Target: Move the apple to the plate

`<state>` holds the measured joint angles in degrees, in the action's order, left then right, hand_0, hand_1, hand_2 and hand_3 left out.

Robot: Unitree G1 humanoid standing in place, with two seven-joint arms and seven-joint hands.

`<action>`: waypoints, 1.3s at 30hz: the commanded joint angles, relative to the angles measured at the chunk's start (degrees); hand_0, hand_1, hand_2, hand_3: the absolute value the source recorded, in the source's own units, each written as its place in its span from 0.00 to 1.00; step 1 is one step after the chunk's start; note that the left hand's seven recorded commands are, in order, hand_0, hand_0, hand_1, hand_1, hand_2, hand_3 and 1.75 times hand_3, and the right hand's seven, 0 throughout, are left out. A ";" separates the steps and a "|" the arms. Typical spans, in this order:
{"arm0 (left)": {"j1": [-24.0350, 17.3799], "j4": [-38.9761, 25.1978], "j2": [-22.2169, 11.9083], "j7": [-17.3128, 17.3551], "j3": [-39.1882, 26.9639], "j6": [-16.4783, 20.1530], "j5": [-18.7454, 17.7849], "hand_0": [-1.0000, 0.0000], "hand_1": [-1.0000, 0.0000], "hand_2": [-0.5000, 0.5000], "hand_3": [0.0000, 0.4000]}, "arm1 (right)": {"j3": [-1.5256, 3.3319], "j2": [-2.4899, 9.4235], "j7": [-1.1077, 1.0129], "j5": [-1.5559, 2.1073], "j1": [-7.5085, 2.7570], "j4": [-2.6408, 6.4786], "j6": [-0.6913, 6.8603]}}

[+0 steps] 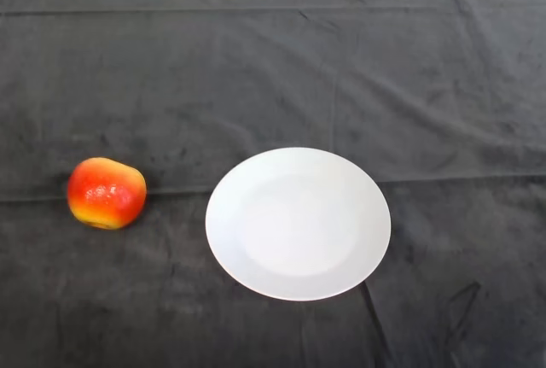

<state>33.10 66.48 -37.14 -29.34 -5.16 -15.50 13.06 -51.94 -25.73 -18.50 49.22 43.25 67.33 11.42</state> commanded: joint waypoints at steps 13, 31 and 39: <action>4.22 2.53 4.43 5.12 3.60 -3.18 2.17 1.00 1.00 0.50 0.00 | -0.11 -0.78 0.15 1.23 2.25 0.45 -0.63; 4.44 2.55 6.90 22.15 1.64 -5.51 -3.98 1.00 1.00 0.50 0.00 | -0.09 -0.74 0.19 1.23 2.21 0.35 -0.63; 4.42 1.16 8.44 28.81 0.52 -4.07 -7.01 1.00 1.00 0.50 0.00 | -0.07 -0.71 0.22 1.23 2.18 0.28 -0.62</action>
<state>35.04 66.87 -28.91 -0.47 -3.14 -19.59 7.26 -51.94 -25.72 -18.50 49.23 43.25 67.33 11.42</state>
